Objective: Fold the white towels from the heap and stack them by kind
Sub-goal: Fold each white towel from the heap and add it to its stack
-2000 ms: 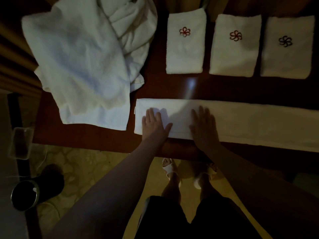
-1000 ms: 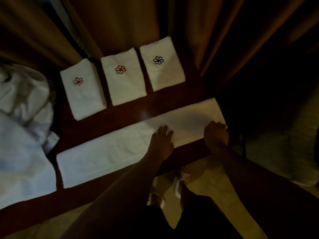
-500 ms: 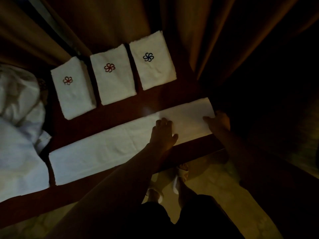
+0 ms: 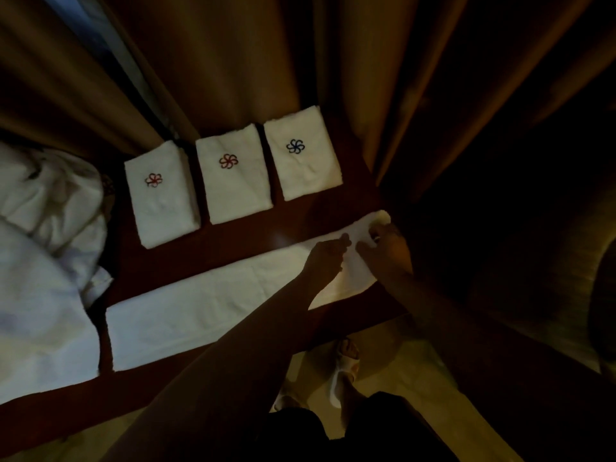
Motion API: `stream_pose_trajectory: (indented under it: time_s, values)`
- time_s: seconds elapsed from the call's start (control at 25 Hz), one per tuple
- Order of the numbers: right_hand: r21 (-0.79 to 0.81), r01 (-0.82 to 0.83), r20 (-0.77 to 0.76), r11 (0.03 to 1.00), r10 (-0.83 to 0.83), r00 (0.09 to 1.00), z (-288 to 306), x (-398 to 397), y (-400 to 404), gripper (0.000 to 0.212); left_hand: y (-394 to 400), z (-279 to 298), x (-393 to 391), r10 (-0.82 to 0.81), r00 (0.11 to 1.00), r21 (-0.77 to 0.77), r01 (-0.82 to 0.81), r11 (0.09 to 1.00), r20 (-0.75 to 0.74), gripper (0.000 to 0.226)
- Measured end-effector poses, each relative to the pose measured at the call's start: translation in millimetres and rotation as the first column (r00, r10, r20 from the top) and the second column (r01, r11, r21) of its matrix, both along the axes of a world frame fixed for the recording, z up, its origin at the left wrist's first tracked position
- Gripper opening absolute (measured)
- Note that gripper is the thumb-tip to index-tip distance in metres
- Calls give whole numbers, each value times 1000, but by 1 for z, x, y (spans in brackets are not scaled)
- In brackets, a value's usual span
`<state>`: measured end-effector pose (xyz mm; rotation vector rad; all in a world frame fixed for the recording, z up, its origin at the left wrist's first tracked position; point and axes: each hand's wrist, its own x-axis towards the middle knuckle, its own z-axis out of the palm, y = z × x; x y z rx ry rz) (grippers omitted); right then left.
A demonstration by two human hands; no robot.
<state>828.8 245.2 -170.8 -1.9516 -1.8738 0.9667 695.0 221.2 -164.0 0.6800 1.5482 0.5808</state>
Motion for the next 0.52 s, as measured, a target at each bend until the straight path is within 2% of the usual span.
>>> stream_pose_trajectory:
  time_s: [0.08,0.16,0.24,0.32,0.4,0.48,0.52]
  values:
    - [75,-59,-101,995,67,993,9,-17,-13,28,1,14,-5,152,967,-84,-137,987,204,51]
    - [112,-105,-214,988,127,968,17,-33,-27,18,-5,21,-18,185,952,-90,-168,982,245,55]
    - [85,-116,-300,990,136,944,24,-48,-40,13,-16,23,-34,177,963,-66,-166,984,206,48]
    - [53,22,-363,998,-1,932,29,-62,-51,12,-25,20,-46,199,962,-36,-196,980,185,42]
    - [-18,266,-450,964,-245,859,30,-78,-60,15,-37,18,-52,197,942,-20,-199,980,274,52]
    - [-103,408,-424,907,-411,807,32,-87,-61,19,-48,16,-54,100,964,39,-113,993,248,54]
    - [-126,420,-389,899,-434,812,32,-89,-62,25,-54,17,-54,79,977,76,-95,993,200,41]
